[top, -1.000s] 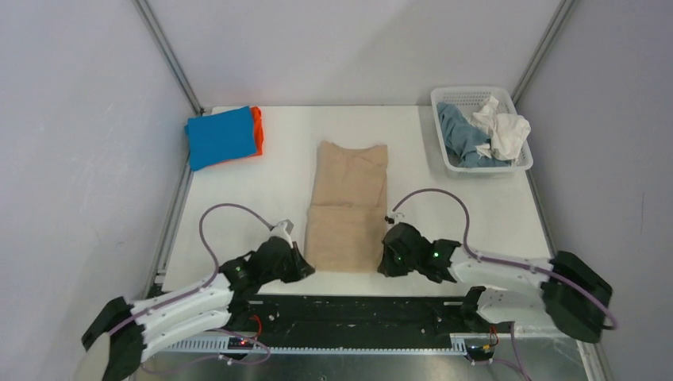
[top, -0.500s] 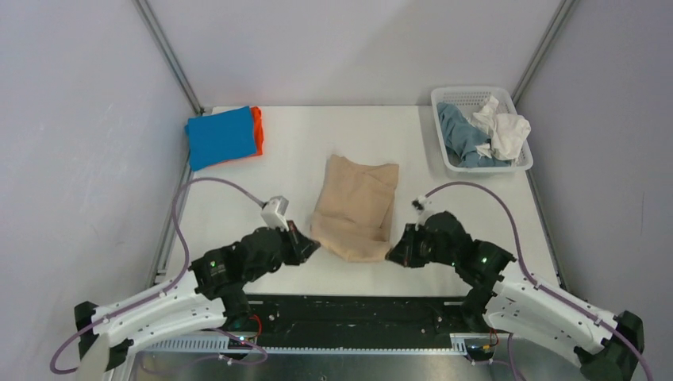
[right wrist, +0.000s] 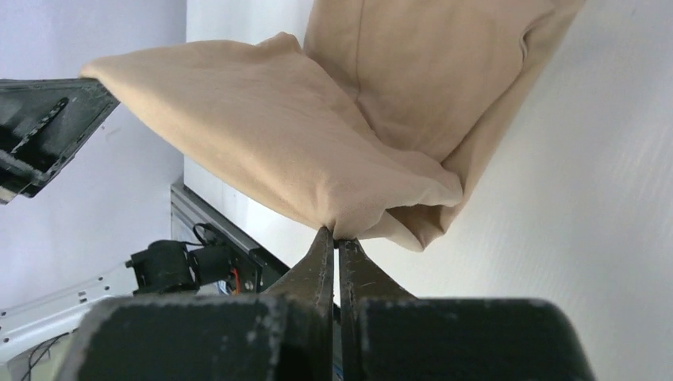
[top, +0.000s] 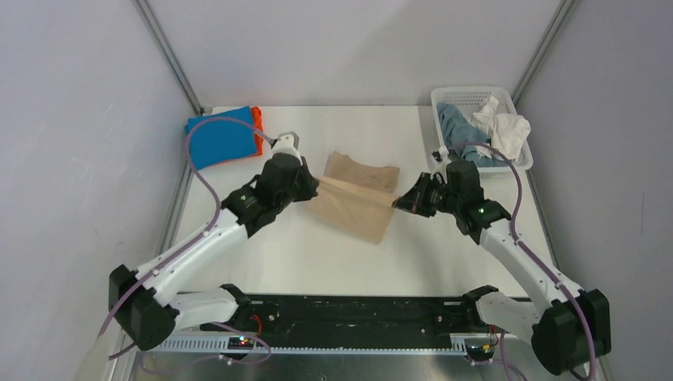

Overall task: Fold and stack the t-shirts
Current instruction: Fold the long partially folded tshirt into a neat square

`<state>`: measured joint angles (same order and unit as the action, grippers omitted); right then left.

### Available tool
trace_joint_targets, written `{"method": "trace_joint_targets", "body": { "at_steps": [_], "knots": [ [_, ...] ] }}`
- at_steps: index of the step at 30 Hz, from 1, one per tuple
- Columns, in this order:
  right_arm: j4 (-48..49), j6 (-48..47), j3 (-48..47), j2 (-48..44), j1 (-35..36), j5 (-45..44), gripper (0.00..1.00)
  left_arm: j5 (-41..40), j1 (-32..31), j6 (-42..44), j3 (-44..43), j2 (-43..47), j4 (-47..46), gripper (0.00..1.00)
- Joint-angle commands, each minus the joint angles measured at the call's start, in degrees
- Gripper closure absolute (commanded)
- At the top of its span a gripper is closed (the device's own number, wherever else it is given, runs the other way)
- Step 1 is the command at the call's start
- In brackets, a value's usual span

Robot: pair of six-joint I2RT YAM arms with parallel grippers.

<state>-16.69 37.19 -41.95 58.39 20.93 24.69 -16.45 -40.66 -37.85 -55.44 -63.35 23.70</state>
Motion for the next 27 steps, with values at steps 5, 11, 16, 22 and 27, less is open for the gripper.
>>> {"method": "trace_joint_targets", "body": {
  "at_steps": [5,11,16,22,27],
  "knots": [
    [4.89,-3.39,-8.76,10.62,-7.8,6.04,1.0,5.06,9.09,7.33,-12.0,-13.03,-5.71,1.0],
    [8.83,-3.47,-11.8,20.14,-11.06,9.17,1.0,9.02,13.16,8.59,-19.36,-23.91,-5.94,1.0],
    [12.47,-2.5,-15.64,29.97,-12.64,9.71,1.0,10.56,15.43,9.36,-25.53,-33.75,-5.95,1.0],
    [14.33,-3.97,-20.43,38.92,-13.81,5.04,0.98,16.6,17.52,10.75,-33.95,-45.92,-5.94,1.0],
    [13.86,-7.47,-26.87,45.78,-14.9,6.08,0.66,18.8,18.58,10.53,-39.1,-52.25,-5.69,0.58]
  ]
}}
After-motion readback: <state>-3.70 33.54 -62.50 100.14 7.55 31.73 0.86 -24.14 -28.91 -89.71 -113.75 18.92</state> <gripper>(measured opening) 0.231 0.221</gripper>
